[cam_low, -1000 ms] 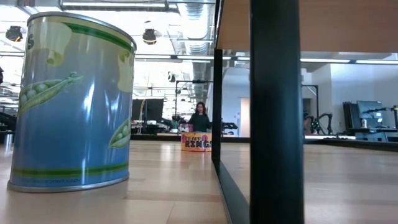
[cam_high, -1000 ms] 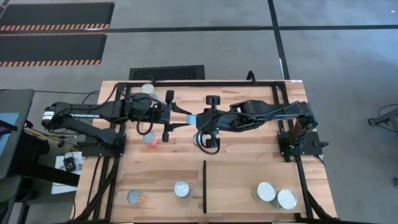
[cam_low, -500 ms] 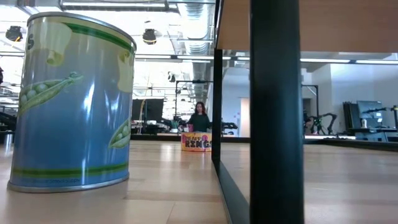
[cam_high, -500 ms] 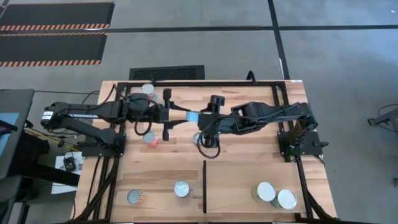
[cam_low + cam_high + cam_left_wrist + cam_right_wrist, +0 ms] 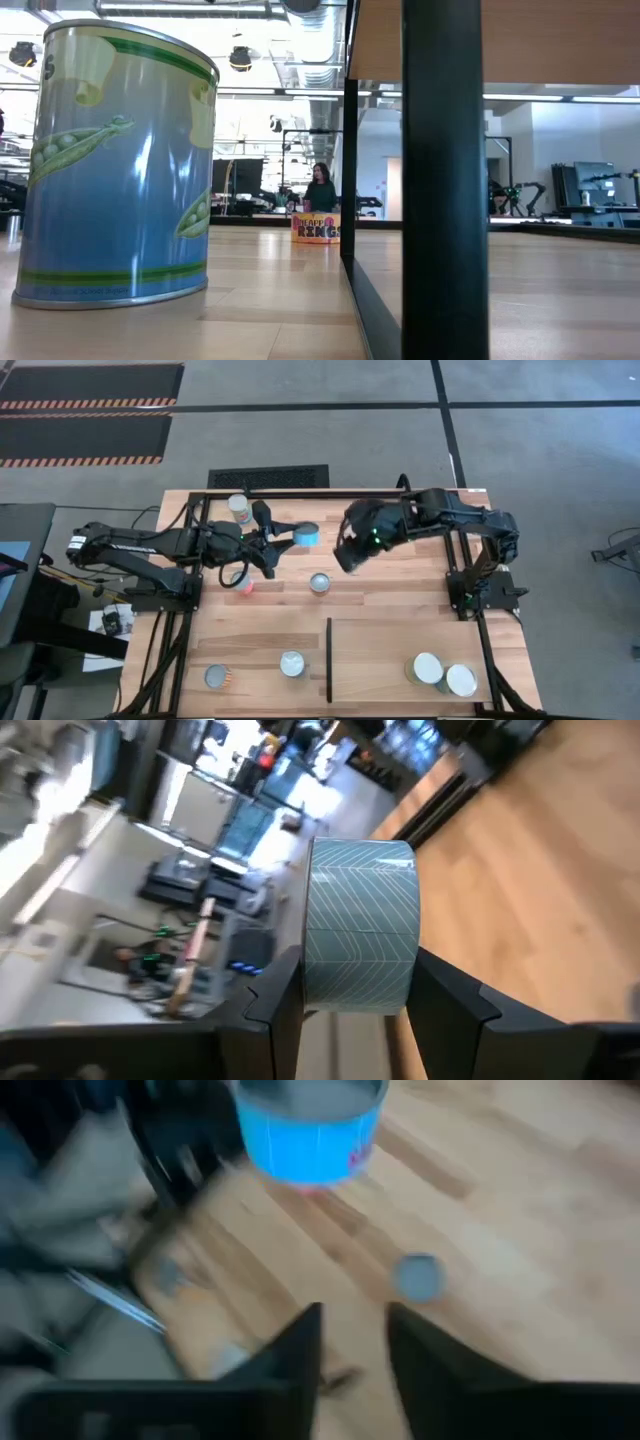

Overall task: Pick and place cans onto a shelf
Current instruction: Put the canned tuna on the shelf

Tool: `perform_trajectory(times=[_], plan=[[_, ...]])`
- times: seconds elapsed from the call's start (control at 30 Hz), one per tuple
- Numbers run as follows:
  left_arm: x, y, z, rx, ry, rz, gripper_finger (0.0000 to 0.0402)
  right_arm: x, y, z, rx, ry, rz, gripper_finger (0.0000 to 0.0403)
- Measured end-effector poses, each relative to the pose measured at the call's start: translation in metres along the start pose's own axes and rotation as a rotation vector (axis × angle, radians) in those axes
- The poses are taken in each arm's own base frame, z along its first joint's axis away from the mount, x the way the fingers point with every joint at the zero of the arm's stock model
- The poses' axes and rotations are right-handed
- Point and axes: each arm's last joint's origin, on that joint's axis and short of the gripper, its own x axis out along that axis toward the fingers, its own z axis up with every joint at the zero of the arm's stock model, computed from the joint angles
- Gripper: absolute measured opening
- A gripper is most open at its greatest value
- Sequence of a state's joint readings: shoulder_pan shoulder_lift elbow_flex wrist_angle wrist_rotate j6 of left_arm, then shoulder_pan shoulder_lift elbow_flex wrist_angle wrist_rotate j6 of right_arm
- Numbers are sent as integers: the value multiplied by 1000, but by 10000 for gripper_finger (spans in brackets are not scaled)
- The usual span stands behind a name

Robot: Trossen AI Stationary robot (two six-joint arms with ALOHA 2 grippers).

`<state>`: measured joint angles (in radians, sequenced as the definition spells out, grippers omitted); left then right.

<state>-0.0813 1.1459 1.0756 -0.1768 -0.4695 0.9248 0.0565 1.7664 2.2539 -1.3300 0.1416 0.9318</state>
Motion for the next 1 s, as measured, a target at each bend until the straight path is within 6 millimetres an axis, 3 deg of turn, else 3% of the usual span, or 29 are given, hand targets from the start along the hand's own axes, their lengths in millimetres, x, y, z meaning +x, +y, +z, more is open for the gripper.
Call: perform_trajectory(times=[0.1, 0.17, 0.47, 0.67, 0.77, 0.87, 1.0], plan=[[-1, 0, 3, 50, 16, 29, 129, 1, 0, 12, 182, -24, 74, 34], [-2, 2, 5, 69, 22, 71, 129, 1, 1, 19, 287, -35, 126, 12], [-6, 12, 13, 150, 80, 236, 129, -3, 14, 45, 590, -129, 388, 68], [-10, 15, 10, 135, 147, 274, 129, 10, 4, 55, 606, -47, 375, 71], [-19, 19, 6, 104, 141, 297, 129, 15, -10, 56, 552, 0, 277, 77], [-28, 12, -5, 106, 157, 301, 129, 14, -31, 50, 537, 69, 102, 94], [-34, -4, -22, 121, 170, 286, 129, 25, -30, 56, 429, 29, 131, 98]])
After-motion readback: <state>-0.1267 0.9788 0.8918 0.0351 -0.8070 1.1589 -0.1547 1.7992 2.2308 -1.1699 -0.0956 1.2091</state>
